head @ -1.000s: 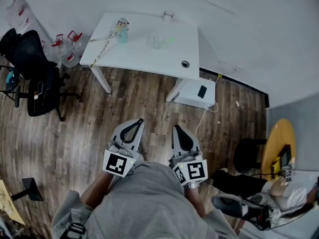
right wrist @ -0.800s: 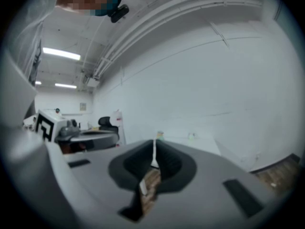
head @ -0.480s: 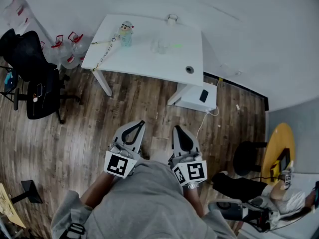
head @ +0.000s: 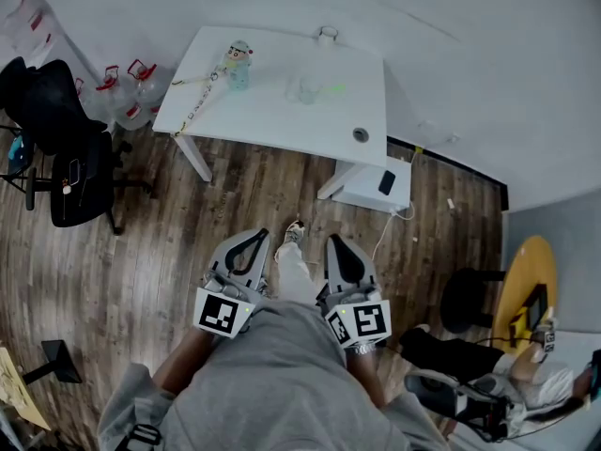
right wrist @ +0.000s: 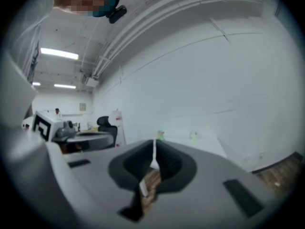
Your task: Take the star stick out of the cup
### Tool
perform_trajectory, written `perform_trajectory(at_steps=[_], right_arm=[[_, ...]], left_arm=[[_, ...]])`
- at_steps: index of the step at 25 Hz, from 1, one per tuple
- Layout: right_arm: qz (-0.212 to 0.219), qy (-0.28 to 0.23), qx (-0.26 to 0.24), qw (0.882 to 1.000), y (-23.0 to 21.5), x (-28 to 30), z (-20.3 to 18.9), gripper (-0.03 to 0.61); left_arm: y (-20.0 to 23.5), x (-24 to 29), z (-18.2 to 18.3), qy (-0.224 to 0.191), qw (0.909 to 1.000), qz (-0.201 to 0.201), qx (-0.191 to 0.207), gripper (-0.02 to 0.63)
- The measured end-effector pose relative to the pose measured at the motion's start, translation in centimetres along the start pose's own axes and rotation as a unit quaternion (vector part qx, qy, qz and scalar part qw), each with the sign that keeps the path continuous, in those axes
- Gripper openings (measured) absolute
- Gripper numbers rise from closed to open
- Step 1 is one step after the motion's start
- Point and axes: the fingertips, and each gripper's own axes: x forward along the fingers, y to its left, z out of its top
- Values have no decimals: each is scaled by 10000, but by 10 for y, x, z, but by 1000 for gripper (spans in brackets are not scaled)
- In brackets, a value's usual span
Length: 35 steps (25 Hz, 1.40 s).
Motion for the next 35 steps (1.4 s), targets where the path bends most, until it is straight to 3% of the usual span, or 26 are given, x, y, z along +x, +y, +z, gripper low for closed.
perform_trajectory(at_steps=[15, 28, 35], right_arm=[[149, 138, -26, 9998, -34, 70, 3, 37], [171, 291, 7, 9994, -89, 148, 18, 37], [333, 360, -188, 9986, -118, 185, 26, 37]], left_arm=[[42, 54, -3, 84, 9997, 211, 4, 32], [74, 130, 3, 248, 9993, 258, 73, 32], [89, 169, 8, 284, 9984, 497, 37, 32]])
